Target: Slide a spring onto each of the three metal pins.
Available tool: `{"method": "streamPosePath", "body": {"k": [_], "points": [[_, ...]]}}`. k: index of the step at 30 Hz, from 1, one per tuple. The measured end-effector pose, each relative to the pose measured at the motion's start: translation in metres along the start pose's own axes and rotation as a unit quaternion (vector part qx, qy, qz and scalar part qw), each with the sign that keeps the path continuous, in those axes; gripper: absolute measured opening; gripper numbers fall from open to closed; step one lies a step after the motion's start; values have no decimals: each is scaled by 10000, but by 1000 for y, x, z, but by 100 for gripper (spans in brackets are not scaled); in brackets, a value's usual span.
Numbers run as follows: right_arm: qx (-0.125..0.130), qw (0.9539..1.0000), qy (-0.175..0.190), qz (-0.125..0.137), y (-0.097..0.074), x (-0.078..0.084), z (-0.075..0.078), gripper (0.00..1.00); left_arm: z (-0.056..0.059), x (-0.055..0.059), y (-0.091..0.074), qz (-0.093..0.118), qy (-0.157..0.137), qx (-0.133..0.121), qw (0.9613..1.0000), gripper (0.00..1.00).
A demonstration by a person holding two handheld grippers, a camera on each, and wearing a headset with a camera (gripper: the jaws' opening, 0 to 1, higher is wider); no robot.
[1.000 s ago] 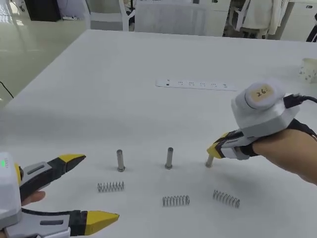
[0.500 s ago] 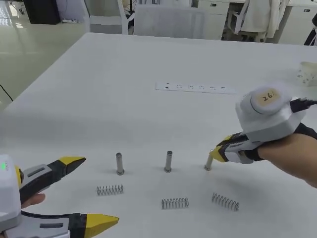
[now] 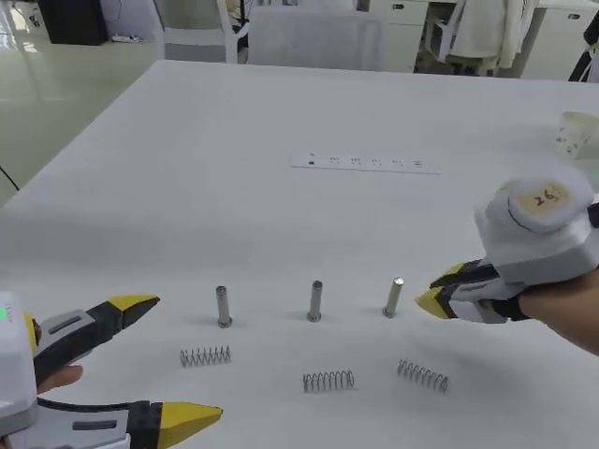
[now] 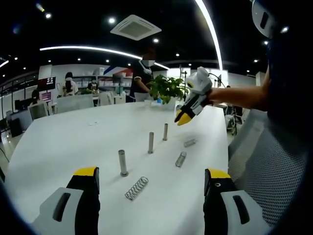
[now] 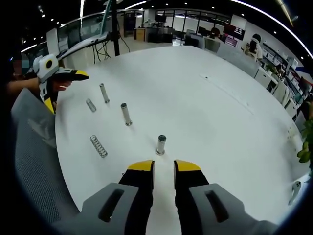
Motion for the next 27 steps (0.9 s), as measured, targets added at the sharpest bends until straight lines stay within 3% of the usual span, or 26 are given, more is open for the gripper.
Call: {"method": "streamPosePath", "body": {"k": [7, 13, 17, 27], "points": [[-139, 9998, -79, -121, -5, 16, -7, 14, 1, 0, 1, 6, 2, 5, 10000, 85], [-411, 9986, -238, -242, -7, 30, -19, 15, 1, 0, 0, 6, 6, -5, 10000, 85], [-642, 9966, -368, -352, -6, 38, -27, 15, 1, 1, 0, 1, 2, -5, 10000, 85], [-832, 9908, -745, -765, 5, 57, -35, 14, 3, 2, 0, -6, -6, -11, 10000, 84]]}}
Point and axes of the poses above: the centre of the closed fingertips' face, and the gripper's own axes: y roughly forward along the fingers, z roughly to its right, x roughly out of its underside, the point moved 4 cm from there along -y, roughly backward along the fingers, and after that the axes turned 3 degrees about y, right-handed, at the moved point
